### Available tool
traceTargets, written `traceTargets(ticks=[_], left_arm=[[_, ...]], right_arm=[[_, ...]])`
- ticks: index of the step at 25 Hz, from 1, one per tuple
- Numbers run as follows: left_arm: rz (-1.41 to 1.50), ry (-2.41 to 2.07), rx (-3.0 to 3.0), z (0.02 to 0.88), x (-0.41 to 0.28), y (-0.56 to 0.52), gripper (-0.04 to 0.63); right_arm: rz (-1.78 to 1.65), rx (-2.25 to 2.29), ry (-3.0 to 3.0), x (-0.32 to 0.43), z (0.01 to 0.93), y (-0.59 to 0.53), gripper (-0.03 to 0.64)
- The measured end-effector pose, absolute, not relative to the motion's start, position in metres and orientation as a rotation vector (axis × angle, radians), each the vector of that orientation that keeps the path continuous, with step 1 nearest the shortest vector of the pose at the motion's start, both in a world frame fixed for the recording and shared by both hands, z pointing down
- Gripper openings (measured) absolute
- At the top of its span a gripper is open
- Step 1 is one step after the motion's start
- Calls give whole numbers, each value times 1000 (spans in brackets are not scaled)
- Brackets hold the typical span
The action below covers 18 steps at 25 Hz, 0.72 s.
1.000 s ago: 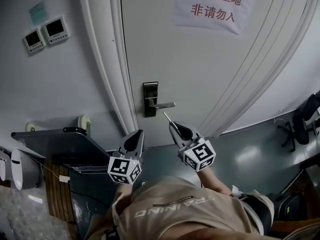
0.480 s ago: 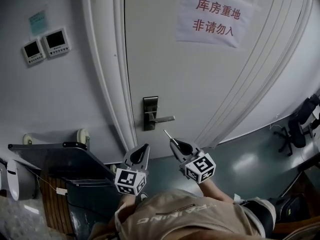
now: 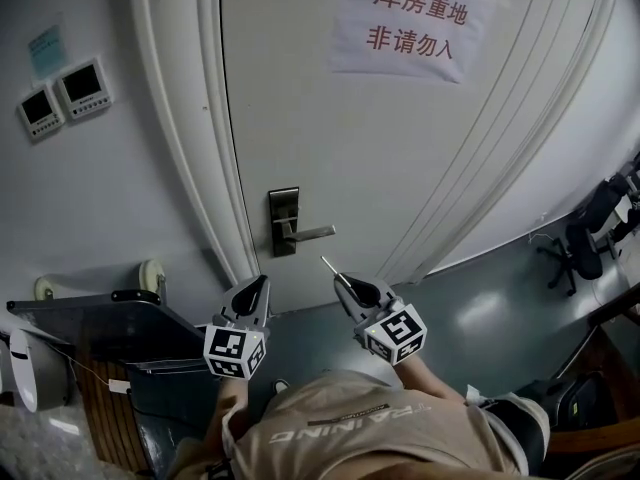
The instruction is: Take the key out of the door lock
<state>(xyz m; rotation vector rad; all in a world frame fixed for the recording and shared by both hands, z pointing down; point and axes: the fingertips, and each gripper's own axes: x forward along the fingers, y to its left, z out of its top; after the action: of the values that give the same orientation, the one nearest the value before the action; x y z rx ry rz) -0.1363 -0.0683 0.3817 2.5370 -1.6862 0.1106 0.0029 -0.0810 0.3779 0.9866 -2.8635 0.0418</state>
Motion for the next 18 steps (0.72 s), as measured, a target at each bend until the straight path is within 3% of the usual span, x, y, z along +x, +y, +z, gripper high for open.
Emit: traceTargets(ticks=[18], left_arm=[[102, -1557, 2498, 402, -130, -84, 6]], right_arm=[[106, 902, -2907, -33, 395, -110, 18]])
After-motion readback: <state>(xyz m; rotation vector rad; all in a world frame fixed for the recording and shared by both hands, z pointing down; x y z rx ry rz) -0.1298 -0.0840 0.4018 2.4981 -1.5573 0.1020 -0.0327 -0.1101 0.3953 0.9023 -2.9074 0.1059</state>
